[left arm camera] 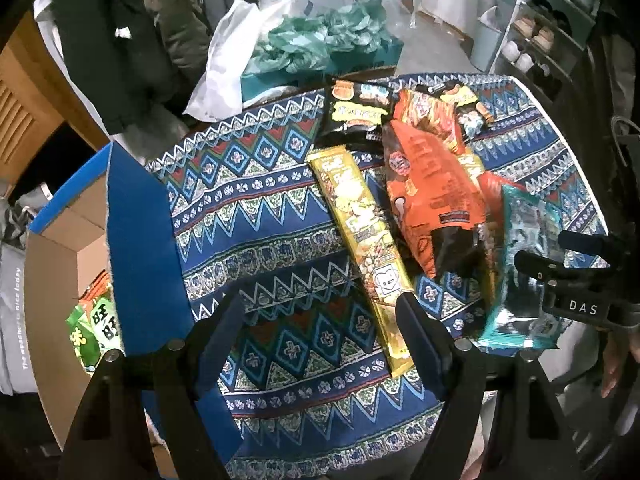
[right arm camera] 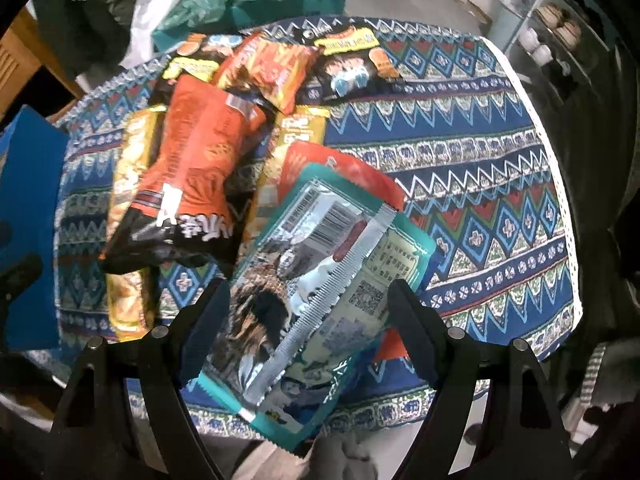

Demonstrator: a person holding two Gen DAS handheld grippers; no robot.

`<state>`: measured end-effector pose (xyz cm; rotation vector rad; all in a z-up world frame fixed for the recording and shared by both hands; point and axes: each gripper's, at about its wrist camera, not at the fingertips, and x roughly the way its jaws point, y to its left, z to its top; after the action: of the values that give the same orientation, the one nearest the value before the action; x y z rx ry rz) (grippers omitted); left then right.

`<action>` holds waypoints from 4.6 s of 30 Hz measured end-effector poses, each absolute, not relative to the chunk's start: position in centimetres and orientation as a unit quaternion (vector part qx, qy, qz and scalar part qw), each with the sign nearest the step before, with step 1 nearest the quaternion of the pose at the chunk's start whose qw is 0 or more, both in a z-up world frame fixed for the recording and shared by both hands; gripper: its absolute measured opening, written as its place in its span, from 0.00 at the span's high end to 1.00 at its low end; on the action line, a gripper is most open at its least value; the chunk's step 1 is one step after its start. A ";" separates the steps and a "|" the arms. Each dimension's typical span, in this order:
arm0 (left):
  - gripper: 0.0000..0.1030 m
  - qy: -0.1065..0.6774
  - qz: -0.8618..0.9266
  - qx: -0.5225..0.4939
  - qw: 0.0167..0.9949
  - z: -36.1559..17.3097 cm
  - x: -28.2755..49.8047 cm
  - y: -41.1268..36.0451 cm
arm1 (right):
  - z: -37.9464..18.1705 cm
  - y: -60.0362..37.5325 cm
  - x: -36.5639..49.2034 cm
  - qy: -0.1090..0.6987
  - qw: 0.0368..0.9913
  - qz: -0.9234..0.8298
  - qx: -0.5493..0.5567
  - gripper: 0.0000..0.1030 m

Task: Organize snacks
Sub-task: 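Move the left tool to the gold stick bag while the right tool reaches the teal-and-silver bag, then grasp the gold stick bag with the left tool while the right tool grasps the teal-and-silver bag, then carry both bags over the box and release them inside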

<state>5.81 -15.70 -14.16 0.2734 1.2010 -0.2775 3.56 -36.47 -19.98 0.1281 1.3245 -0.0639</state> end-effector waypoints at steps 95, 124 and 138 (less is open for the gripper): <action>0.69 0.539 -0.151 0.069 0.826 -14.2 5.9 -12.4 | -14.3 -35.9 4.5 0.533 0.843 0.076 -0.006 0.62; 0.69 0.433 -0.130 0.063 0.890 -5.4 2.0 -6.8 | -8.3 -25.3 5.5 0.488 0.850 0.173 -0.095 0.62; 0.69 0.406 -0.103 0.037 0.907 -3.5 1.2 -1.1 | -5.9 -16.9 6.6 0.468 0.839 0.234 -0.150 0.62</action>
<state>1.16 -1.12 -3.46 0.0768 0.8377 -0.2121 6.59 -16.90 -5.85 -0.3182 0.9890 0.4947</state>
